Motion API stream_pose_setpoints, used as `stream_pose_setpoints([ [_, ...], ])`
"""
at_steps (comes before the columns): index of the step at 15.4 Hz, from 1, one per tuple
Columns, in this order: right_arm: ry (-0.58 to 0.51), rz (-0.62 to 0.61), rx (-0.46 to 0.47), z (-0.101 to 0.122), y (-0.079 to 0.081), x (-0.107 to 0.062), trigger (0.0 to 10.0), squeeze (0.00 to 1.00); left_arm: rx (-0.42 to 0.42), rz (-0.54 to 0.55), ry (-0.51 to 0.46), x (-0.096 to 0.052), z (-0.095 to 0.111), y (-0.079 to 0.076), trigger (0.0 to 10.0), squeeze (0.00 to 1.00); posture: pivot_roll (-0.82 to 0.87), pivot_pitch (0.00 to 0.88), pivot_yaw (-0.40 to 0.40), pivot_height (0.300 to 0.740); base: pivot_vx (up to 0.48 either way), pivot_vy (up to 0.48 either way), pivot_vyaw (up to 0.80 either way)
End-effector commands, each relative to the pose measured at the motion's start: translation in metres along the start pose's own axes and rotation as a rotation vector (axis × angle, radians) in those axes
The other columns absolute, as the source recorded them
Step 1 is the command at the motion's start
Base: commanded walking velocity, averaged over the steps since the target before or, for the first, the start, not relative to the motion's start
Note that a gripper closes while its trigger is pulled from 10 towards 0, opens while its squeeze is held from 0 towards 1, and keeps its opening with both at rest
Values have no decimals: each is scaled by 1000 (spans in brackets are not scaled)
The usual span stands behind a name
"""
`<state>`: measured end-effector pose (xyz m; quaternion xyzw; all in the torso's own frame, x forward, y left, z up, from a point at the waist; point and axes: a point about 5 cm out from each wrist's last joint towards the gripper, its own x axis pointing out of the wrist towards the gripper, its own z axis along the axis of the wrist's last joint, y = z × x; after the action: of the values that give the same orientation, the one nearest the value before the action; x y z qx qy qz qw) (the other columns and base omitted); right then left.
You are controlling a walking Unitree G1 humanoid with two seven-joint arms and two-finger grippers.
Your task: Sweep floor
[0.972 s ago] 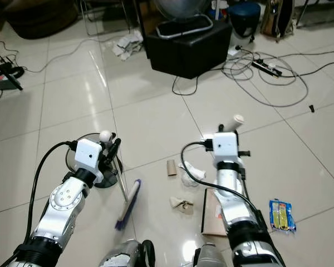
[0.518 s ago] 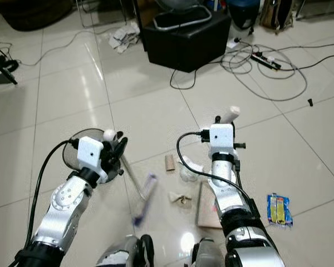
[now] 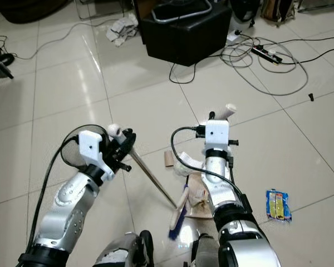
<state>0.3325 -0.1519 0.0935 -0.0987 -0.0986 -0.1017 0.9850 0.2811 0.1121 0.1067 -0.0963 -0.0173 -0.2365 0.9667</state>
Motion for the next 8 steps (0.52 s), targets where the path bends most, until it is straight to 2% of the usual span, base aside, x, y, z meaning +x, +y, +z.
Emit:
stream_pose_setpoints([
  [1,27,14,32,-4,6,-4,10000,0,-27,-2,-34,0,8,3,10000,0,134,218,137,740,0,0,0],
  [4,39,17,39,-4,4,0,10000,0,17,35,-38,6,15,14,10000,0,142,215,130,740,0,0,0],
  [6,40,-3,61,-6,2,-3,10000,0,75,72,-45,5,20,27,10000,0,128,182,135,740,0,0,0],
  [8,34,-50,100,-8,-5,-8,10000,0,122,124,-30,-1,22,48,10000,0,103,136,150,740,0,0,0],
])
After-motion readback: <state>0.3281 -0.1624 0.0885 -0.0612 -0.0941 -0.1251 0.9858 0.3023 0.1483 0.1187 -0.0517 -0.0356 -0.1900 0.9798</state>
